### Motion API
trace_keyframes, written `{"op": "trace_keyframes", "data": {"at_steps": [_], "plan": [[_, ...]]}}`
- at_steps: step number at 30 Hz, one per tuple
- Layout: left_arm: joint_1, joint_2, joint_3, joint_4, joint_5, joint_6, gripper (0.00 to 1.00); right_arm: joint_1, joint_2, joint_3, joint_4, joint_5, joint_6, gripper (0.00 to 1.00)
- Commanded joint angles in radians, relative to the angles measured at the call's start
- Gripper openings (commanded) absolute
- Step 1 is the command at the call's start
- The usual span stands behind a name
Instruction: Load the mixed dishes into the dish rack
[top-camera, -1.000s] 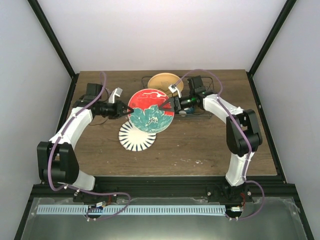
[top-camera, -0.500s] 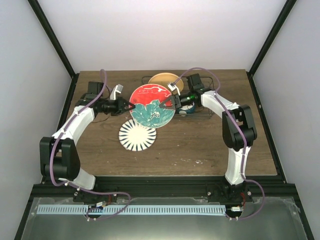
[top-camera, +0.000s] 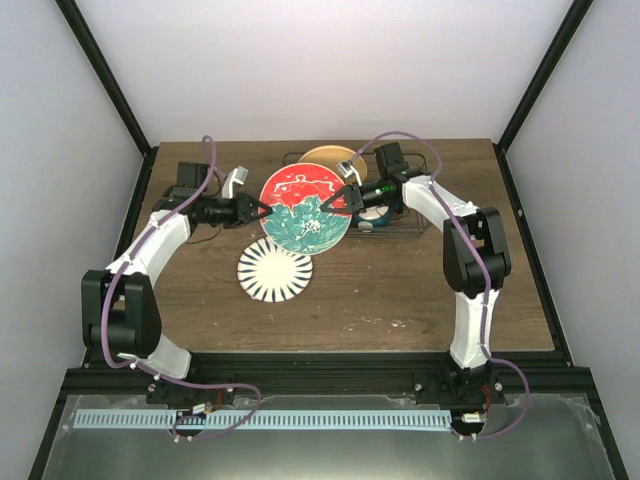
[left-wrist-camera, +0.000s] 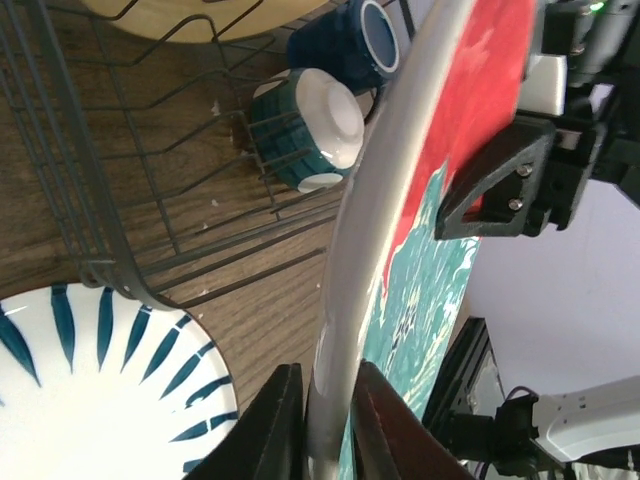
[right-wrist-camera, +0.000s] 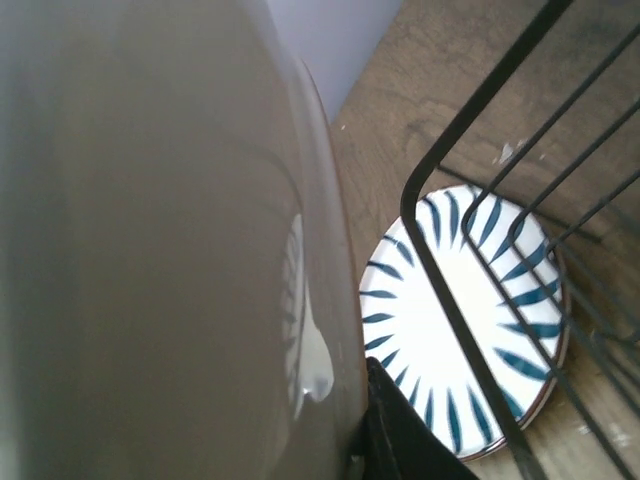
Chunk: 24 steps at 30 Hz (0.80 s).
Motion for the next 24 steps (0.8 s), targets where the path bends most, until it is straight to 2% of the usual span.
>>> {"op": "trace_keyframes", "data": {"at_steps": [1, 3, 6, 16, 18, 24], "plan": [[-0.021, 0.012, 0.045, -0.007, 0.039, 0.003, 0.23, 0.052, -0.025, 0.144, -0.03, 0.047, -0.157, 0.01], [-0.02, 0.01, 0.049, -0.039, 0.015, 0.028, 0.34, 0.052, -0.024, 0.208, -0.108, 0.126, -0.215, 0.01], [-0.02, 0.007, 0.056, -0.069, -0.015, 0.054, 0.44, 0.052, -0.041, 0.268, -0.175, 0.236, -0.277, 0.01], [0.034, -0.02, 0.127, -0.143, -0.131, 0.098, 0.93, 0.052, -0.151, 0.298, -0.232, 0.475, -0.368, 0.01], [0.061, -0.023, 0.148, -0.167, -0.166, 0.11, 0.97, 0.052, -0.175, 0.305, -0.252, 0.52, -0.392, 0.01], [0.13, -0.052, 0.188, -0.162, -0.265, 0.097, 1.0, 0.064, -0.261, 0.282, -0.259, 0.681, -0.449, 0.01]]}}
